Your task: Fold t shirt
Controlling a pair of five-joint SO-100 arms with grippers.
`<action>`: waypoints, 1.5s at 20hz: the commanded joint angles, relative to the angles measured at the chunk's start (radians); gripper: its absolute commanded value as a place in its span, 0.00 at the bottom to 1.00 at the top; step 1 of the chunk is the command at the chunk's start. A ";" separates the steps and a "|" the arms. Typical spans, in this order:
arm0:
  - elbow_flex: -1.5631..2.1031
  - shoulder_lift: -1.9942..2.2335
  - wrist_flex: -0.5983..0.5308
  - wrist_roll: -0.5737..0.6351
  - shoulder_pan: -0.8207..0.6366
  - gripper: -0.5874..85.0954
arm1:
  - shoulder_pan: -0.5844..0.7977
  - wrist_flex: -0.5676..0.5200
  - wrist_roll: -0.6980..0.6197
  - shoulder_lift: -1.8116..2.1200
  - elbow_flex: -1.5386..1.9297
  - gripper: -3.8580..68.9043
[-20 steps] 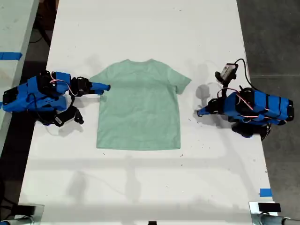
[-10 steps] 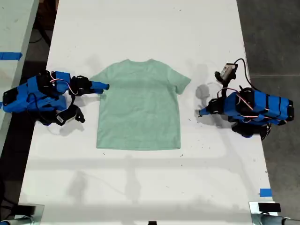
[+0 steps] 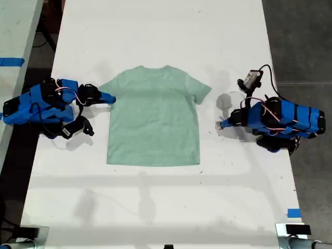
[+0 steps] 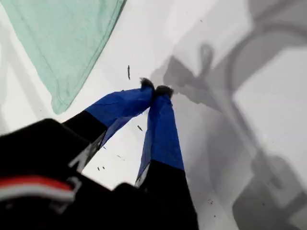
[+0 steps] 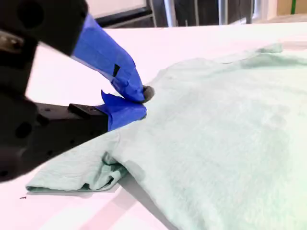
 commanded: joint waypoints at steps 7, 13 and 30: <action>0.035 0.008 0.000 -0.008 0.009 0.00 | -0.012 -0.029 -0.015 0.008 0.043 0.07; 0.035 0.008 0.000 -0.008 0.002 0.00 | -0.012 -0.029 -0.015 0.008 0.043 0.07; 0.035 0.008 0.002 -0.002 0.018 0.00 | -0.012 -0.029 -0.035 0.008 0.043 0.10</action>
